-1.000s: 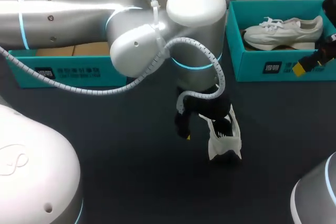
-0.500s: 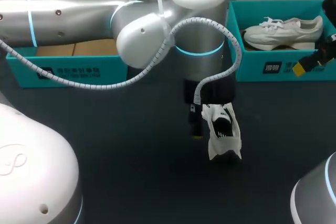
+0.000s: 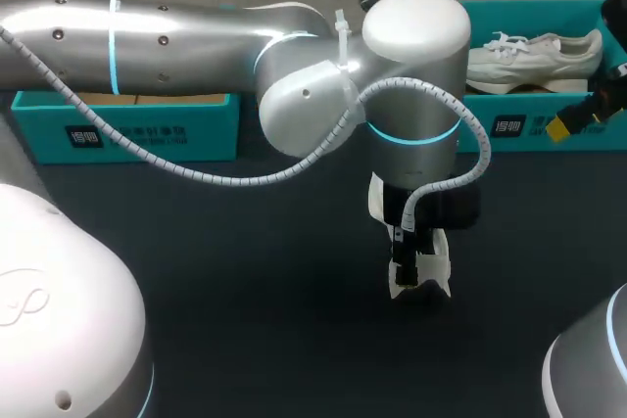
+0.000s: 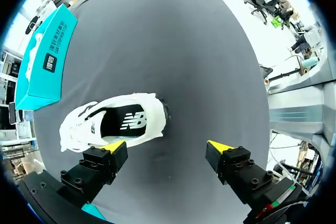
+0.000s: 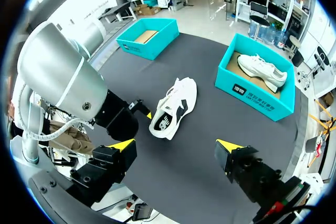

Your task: Take the shoe out of the shoebox, open the shoe tongue, remove and reinsert the insole, then place the shoe into the shoebox

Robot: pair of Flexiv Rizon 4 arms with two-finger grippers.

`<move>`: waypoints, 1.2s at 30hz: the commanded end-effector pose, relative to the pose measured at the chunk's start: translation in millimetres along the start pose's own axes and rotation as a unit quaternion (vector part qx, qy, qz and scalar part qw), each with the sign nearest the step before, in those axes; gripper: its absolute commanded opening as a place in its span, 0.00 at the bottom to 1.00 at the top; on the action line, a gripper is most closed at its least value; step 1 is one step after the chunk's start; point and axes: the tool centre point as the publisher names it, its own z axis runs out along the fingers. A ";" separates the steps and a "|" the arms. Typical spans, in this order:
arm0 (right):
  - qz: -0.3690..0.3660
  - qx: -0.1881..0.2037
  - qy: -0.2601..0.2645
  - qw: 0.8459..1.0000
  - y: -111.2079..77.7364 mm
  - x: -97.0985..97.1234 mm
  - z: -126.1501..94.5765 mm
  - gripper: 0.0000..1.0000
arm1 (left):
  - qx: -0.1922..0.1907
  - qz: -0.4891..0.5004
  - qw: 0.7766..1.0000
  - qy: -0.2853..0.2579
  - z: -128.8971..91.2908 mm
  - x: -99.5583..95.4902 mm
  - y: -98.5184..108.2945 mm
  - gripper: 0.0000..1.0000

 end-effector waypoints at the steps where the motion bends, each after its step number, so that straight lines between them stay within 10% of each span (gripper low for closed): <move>1: 0.001 0.003 0.000 1.000 2.7 -0.6 0.6 1.00 | -0.011 -0.003 1.000 0.012 18.7 -9.5 -22.7 1.00; 17: 0.001 0.003 0.000 1.000 2.7 -0.6 0.6 1.00 | -0.052 -0.016 0.998 0.036 59.9 -11.1 -30.1 0.95; 18: 0.001 0.003 0.000 1.000 2.7 -0.6 0.6 1.00 | -0.051 -0.018 0.998 0.036 60.1 -11.1 -29.2 0.75; 20: 0.001 0.003 0.000 1.000 2.7 -0.6 0.6 1.00 | -0.051 -0.023 0.998 0.037 61.9 -12.5 -26.8 0.02; 36: 0.001 0.003 0.000 1.000 2.7 -0.6 0.6 1.00 | -0.045 -0.045 0.997 0.042 64.5 -7.2 -15.9 0.00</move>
